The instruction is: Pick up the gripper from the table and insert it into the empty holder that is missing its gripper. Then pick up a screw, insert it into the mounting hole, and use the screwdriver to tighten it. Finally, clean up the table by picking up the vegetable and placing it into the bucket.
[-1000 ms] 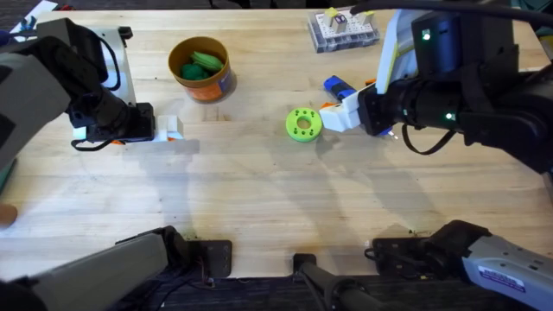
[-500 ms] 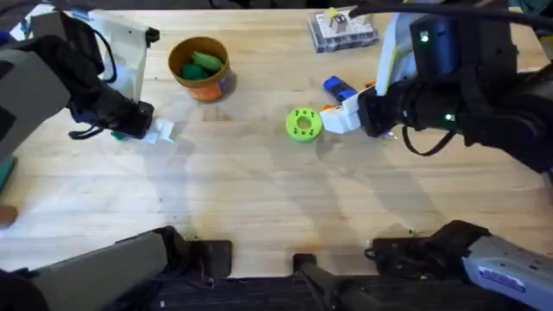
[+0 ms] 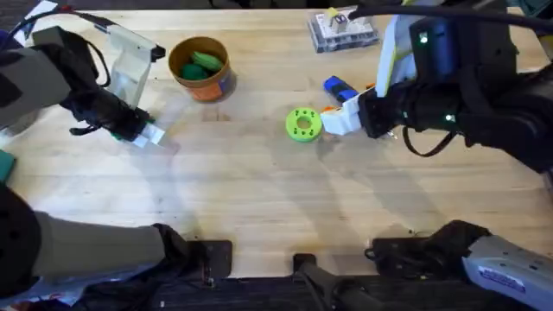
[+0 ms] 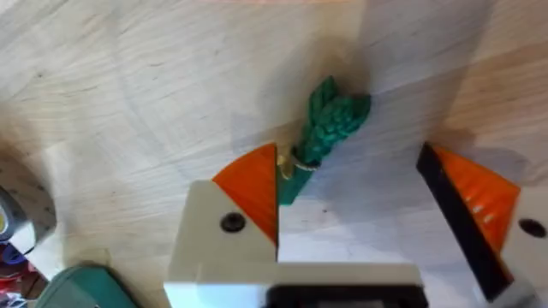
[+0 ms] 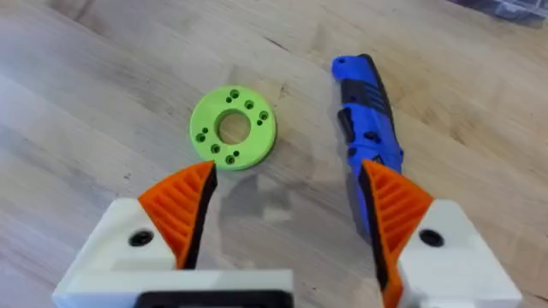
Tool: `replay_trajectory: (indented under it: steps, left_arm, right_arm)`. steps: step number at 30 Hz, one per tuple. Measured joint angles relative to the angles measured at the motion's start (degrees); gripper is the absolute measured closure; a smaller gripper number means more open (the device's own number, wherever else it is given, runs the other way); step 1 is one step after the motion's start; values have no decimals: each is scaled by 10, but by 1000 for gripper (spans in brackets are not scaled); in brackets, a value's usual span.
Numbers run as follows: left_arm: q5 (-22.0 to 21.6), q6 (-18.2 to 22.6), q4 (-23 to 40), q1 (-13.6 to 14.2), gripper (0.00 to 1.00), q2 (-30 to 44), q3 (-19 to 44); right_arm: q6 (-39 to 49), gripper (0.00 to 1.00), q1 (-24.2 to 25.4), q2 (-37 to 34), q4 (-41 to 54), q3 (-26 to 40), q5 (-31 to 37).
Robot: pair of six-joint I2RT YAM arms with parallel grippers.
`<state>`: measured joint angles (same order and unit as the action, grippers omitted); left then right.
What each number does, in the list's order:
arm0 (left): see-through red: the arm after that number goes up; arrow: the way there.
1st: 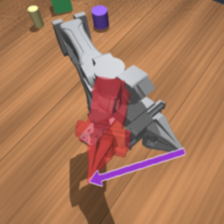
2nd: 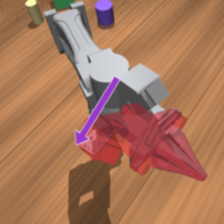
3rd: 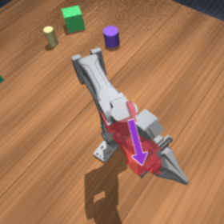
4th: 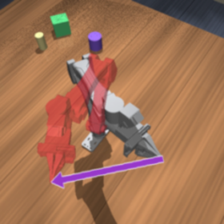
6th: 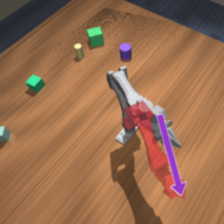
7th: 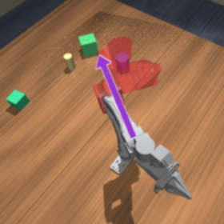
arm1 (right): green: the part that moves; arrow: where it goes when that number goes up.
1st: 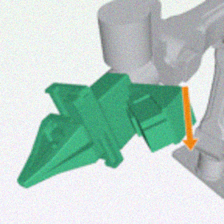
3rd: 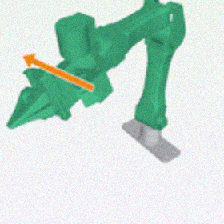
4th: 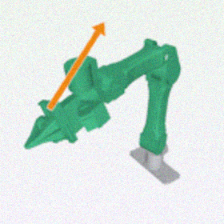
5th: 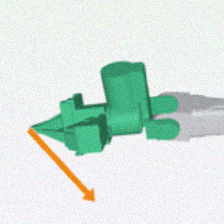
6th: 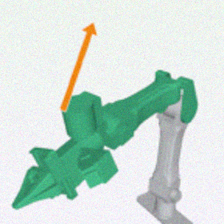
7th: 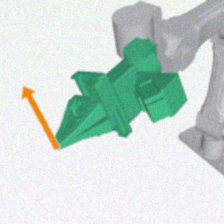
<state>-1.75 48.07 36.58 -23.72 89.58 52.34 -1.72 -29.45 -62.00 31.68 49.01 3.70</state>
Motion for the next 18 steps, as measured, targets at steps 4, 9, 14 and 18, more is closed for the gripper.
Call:
replay_trajectory:
  steps: [4, 9, 14, 18]
  left_arm:
    - [25, 7, -27, -21, 22, 8, 2]
    - [55, 9, -22, -32, 140, 21, 8]
    - [79, 10, -15, -29, 883, 34, 11]
    - [80, 12, -18, -29, 979, 33, 11]
  right_arm:
    - [0, 27, 0, 0, 1, 0, 0]
    - [0, 27, 0, 0, 0, 0, -1]
    - [0, 27, 0, 0, 0, 0, -1]
    - [0, 27, 0, 0, 0, 0, -1]
